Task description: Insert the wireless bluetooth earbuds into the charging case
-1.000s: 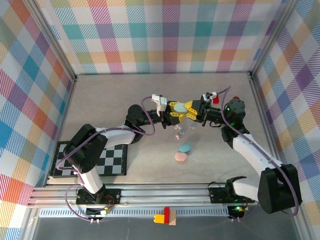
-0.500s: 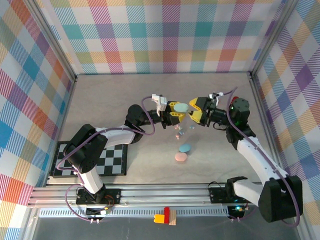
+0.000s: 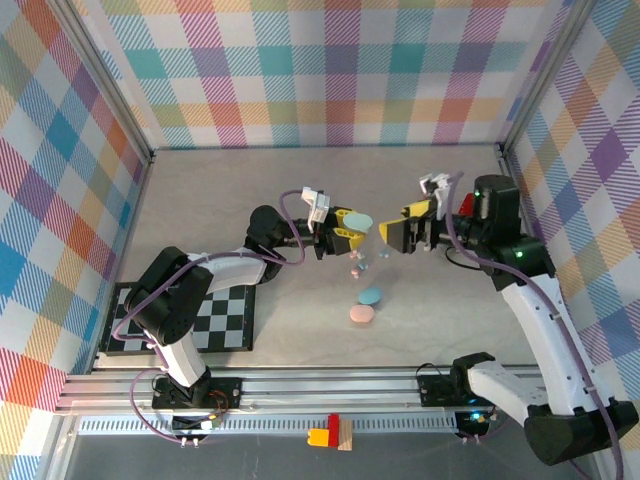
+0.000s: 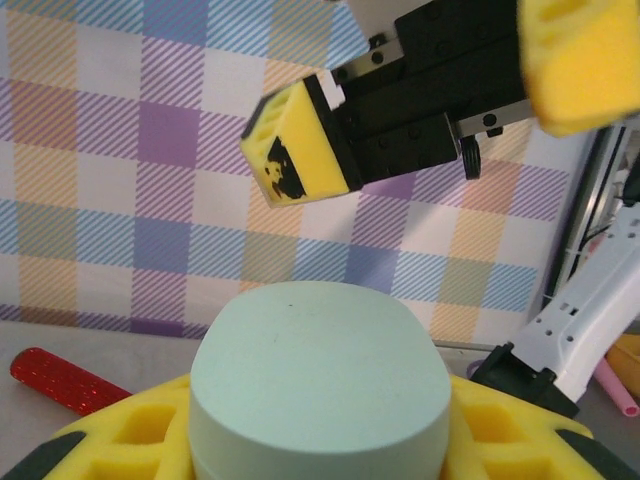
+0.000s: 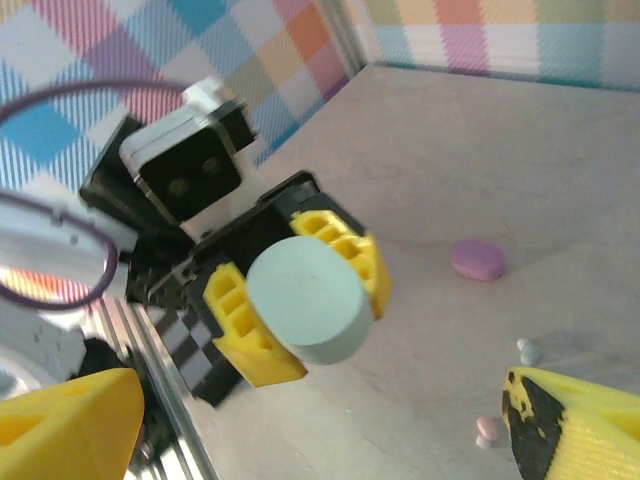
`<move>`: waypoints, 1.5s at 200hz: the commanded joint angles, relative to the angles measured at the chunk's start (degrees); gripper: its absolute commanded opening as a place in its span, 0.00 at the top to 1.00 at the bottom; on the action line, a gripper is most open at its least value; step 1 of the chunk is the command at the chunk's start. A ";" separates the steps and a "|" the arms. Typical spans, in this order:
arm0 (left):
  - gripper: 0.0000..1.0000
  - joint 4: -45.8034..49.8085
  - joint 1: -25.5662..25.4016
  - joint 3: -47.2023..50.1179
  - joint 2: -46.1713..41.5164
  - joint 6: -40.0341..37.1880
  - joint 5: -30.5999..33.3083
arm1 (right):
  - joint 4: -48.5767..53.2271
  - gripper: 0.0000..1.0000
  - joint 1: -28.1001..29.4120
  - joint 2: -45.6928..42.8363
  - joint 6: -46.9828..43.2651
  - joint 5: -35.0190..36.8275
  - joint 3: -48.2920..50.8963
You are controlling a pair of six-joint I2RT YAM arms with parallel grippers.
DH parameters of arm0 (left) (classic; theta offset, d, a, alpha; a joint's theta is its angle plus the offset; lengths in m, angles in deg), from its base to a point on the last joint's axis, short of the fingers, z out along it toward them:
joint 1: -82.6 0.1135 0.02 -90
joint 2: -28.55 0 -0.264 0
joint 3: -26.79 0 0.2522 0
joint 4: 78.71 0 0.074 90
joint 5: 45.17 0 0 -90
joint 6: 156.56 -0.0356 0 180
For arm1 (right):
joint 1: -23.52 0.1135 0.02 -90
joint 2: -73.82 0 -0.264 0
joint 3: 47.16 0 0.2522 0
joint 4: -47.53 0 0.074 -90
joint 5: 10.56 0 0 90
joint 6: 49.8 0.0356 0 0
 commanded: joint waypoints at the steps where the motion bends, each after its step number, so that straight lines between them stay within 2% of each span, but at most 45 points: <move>1: 0.70 -2.75 0.54 -0.96 -0.22 1.31 -3.07 | 6.51 0.07 4.27 2.24 -15.50 6.25 -3.00; 41: 0.70 -2.75 0.58 -0.52 -1.09 1.31 -3.16 | 5.92 0.07 8.60 7.63 -17.72 11.13 -6.65; 127: 0.70 -2.82 0.53 0.33 -2.07 1.67 -3.76 | -0.50 0.09 8.71 8.67 -14.95 21.13 -5.49; 198: 0.70 -2.77 0.56 0.77 -2.63 1.70 -4.12 | -4.22 0.11 8.66 9.51 -11.09 24.69 -6.23; 240: 0.70 -2.77 0.53 1.48 -3.72 2.06 -4.42 | -4.69 0.12 8.56 11.16 -10.42 23.48 -6.99; 264: 0.70 -2.73 0.53 1.82 -4.24 2.14 -4.37 | -3.54 0.14 8.54 12.02 -11.81 18.81 -7.77; 279: 0.70 -2.75 0.53 1.80 -4.34 2.24 -4.42 | -2.58 0.18 8.41 12.72 -12.37 15.60 -8.33; 300: 0.70 -2.79 0.53 1.65 -4.50 2.41 -4.76 | -2.01 0.29 7.71 13.60 -12.24 10.33 -8.87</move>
